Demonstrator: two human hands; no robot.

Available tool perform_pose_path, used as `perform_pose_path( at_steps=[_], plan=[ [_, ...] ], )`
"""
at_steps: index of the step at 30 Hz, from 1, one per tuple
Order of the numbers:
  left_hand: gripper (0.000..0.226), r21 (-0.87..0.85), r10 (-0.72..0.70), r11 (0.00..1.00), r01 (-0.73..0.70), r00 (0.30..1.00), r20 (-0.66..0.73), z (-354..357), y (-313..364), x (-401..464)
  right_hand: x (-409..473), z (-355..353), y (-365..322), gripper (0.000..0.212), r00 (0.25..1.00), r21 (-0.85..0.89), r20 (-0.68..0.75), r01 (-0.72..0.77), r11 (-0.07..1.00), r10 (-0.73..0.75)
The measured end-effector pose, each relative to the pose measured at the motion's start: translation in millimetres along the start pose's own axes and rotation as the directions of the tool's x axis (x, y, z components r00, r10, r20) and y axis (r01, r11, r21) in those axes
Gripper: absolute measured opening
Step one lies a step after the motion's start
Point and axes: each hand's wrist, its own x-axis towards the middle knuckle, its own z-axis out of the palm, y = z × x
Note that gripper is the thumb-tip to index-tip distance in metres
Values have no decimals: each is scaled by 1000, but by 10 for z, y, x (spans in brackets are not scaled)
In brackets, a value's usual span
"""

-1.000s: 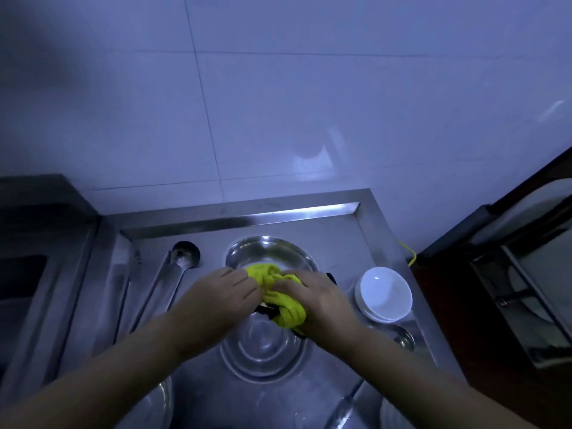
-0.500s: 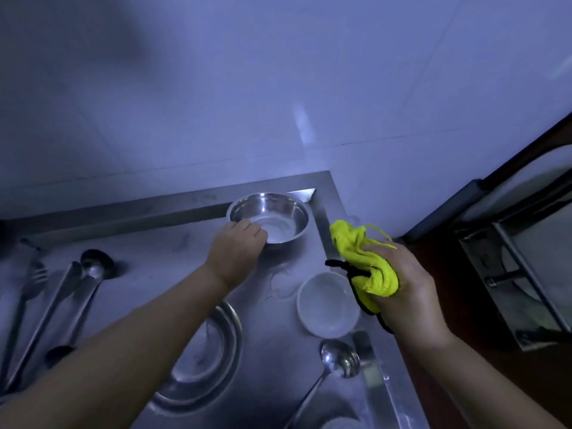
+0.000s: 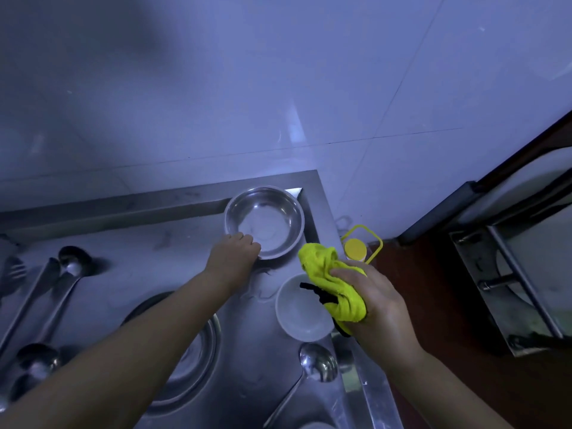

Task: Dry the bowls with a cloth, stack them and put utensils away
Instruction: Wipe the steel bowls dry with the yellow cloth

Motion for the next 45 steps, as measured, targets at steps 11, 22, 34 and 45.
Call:
perform_pose_path(
  at_steps=[11,22,34,45],
  plan=[
    [20,-960,-422,4,281,870,253,-1372,112,-903,286,307,-828,43,803,-168,190,593,788,-564],
    [32,-899,-458,400,179,888,-27,-1912,-748,-2254,240,885,-2302,68,951,192,252,130,973,-177],
    [28,-563,-503,641,521,840,205,-1048,-2195,-4352,-654,2201,-3653,11,891,141,358,-347,927,279],
    [15,-407,-628,440,800,598,498,-239,-2373,-5191,-1148,2345,-3963,20,820,-44,278,-510,859,501]
  ],
)
